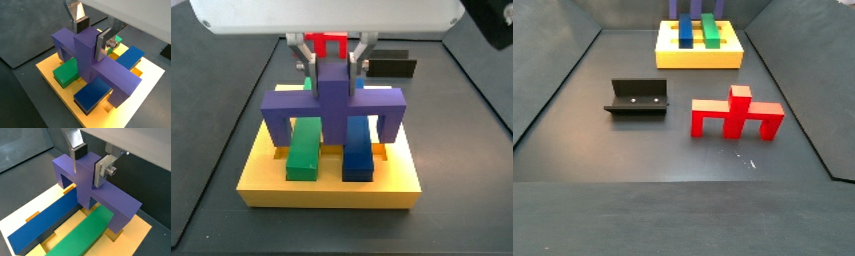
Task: Pick up the purple object. Move up. Place the purple object on the fixture. Regrasp the purple object. Move to above the board. Insert the purple object.
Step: Insert the purple object.
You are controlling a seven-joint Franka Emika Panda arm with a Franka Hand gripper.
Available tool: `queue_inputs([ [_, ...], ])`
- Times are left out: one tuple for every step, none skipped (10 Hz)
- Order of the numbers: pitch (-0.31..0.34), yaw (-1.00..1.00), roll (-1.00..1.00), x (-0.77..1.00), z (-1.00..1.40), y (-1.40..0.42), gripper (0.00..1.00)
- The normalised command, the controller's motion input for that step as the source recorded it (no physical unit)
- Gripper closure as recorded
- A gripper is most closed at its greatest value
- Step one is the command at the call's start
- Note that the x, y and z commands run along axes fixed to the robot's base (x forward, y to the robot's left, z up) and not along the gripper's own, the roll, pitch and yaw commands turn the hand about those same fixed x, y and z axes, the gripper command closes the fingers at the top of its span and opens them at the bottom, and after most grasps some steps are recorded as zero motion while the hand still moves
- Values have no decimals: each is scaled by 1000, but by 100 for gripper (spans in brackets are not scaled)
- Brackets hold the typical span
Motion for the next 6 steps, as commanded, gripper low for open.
queue_inputs([
  [-44,0,59,-134,0,0,100],
  [-20,0,11,0,-151,0,100],
  [-24,0,11,0,-274,0,100],
  [0,0,0,140,-180,0,100],
  [3,-17,0,157,0,0,100],
  [0,-46,0,71,0,0,100],
])
